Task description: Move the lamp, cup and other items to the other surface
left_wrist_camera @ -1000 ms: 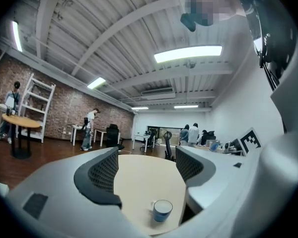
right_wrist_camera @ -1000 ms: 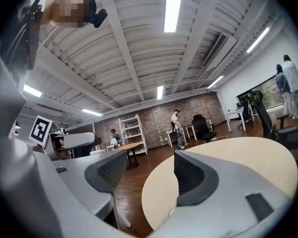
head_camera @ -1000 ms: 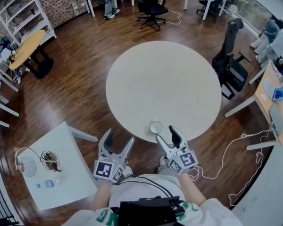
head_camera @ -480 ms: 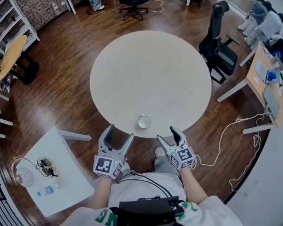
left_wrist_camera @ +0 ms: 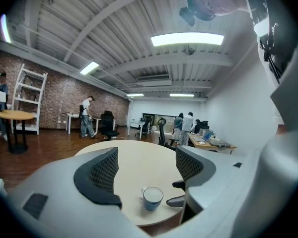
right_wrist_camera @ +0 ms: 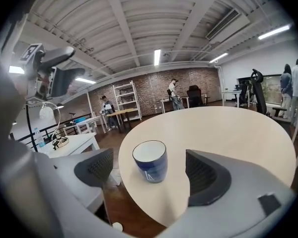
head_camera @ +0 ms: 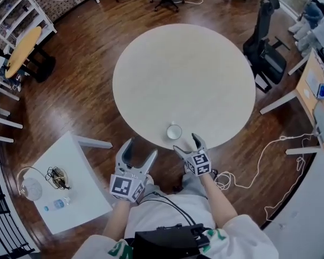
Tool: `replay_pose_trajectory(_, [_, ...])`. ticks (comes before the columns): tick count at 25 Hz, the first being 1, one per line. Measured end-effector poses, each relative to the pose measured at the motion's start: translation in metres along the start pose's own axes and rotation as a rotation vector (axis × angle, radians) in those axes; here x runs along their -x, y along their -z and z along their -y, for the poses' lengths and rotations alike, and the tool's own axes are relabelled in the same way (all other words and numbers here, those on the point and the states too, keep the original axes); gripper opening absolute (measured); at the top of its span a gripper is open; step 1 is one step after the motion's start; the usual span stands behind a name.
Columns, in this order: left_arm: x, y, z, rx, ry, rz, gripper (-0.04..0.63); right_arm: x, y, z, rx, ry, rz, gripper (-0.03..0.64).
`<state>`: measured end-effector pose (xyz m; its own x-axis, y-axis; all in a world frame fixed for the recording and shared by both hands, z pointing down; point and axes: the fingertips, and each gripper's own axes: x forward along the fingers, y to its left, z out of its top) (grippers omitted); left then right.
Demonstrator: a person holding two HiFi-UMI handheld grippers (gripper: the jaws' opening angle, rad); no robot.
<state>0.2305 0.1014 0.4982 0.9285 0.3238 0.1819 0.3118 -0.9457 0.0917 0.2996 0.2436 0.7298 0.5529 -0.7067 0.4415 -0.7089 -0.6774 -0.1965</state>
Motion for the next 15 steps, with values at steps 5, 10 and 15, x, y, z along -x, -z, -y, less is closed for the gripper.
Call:
replay_pose_trajectory(5, [0.018,-0.004,0.001,-0.006,-0.058,0.012,0.354,-0.040,-0.001,-0.003,0.044,-0.024,-0.042,0.488])
replay_pose_trajectory(10, [0.049,0.001,-0.011,0.018,-0.131,0.020,0.354,-0.071,0.008,0.000,0.020,0.023,-0.078,0.526])
replay_pose_trajectory(15, [0.074,0.000,-0.022,0.020,-0.193,0.036,0.354,-0.094,0.018,0.002,0.052,0.001,-0.126,0.490])
